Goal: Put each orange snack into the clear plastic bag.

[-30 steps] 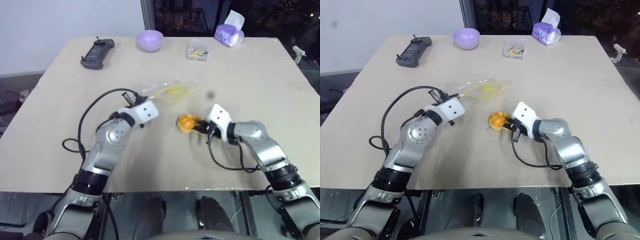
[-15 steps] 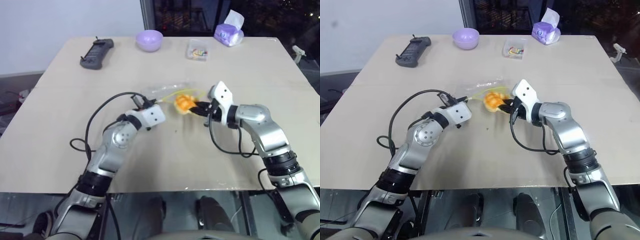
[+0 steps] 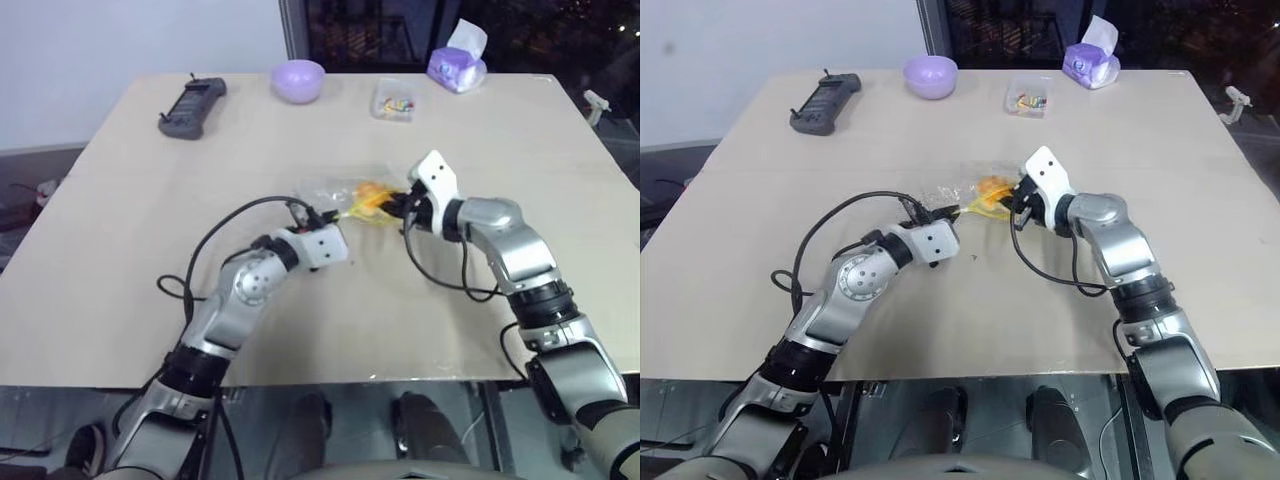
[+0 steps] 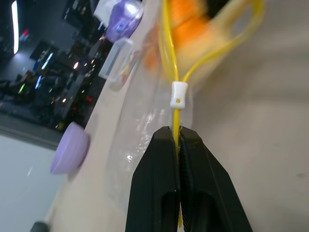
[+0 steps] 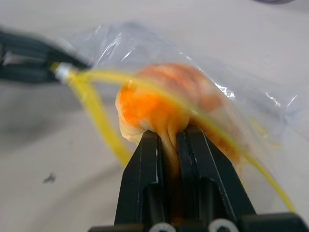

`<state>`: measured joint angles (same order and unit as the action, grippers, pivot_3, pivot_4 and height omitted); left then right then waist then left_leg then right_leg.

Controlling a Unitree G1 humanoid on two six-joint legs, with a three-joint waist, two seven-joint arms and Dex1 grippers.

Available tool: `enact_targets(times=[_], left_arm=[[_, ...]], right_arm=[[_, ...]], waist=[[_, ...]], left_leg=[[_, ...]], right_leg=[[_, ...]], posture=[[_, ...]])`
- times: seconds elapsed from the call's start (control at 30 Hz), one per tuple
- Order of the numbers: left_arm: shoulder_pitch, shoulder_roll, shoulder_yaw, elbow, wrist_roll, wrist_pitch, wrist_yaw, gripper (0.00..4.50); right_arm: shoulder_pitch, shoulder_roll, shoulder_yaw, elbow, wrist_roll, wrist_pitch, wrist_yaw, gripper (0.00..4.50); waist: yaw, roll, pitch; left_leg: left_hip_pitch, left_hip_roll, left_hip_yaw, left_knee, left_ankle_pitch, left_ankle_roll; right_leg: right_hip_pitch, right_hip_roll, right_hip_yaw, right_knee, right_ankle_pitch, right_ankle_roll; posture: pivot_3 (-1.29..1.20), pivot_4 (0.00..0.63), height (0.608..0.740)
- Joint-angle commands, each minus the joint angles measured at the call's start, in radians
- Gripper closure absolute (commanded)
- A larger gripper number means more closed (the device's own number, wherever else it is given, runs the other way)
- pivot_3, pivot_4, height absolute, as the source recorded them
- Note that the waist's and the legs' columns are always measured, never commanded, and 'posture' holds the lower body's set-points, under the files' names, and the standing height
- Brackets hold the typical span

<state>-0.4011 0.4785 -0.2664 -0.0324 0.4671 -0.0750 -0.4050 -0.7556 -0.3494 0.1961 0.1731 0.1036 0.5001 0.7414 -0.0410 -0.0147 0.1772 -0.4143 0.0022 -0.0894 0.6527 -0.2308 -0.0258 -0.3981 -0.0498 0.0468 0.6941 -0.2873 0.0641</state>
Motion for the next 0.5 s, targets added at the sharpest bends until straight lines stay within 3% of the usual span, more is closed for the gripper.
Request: enact_targets(times=[0.03, 0.3, 0.33, 0.5], left_arm=[[-0.006, -0.008, -0.004, -0.043, -0.011, -0.024, -0.007, 4.50], [-0.008, -0.014, -0.004, -0.038, -0.013, -0.029, -0.016, 4.50], [-0.009, -0.014, -0.004, -0.037, -0.012, -0.029, -0.015, 4.50], [-0.006, -0.019, 0.007, -0.034, -0.008, -0.013, -0.005, 4.50]], right_arm=[[-0.040, 0.032, -0.035, 0.000, 0.017, 0.021, -0.040, 4.48], [-0.063, 0.075, -0.047, 0.055, 0.000, 0.080, -0.123, 4.48], [-0.068, 0.078, -0.053, 0.067, -0.003, 0.087, -0.140, 3.58], [-0.059, 0.059, -0.035, 0.043, -0.001, 0.082, -0.125, 1.34]], waist=[[0.000, 0.000, 0.000], [0.000, 0.000, 0.000], [-0.001, 0.000, 0.000], [-0.001, 0.000, 0.000]], left_leg=[[0.000, 0.000, 0.000, 0.000, 0.000, 0.000], [0.000, 0.000, 0.000, 0.000, 0.000, 0.000], [0.000, 0.000, 0.000, 0.000, 0.000, 0.000], [0.000, 0.000, 0.000, 0.000, 0.000, 0.000]], right_leg=[[0.000, 0.000, 0.000, 0.000, 0.000, 0.000], [0.000, 0.000, 0.000, 0.000, 0.000, 0.000], [0.000, 0.000, 0.000, 0.000, 0.000, 0.000], [0.000, 0.000, 0.000, 0.000, 0.000, 0.000]], posture=[[0.00, 0.150, 0.740], [0.00, 0.150, 0.740], [0.00, 0.150, 0.740], [0.00, 0.150, 0.740]])
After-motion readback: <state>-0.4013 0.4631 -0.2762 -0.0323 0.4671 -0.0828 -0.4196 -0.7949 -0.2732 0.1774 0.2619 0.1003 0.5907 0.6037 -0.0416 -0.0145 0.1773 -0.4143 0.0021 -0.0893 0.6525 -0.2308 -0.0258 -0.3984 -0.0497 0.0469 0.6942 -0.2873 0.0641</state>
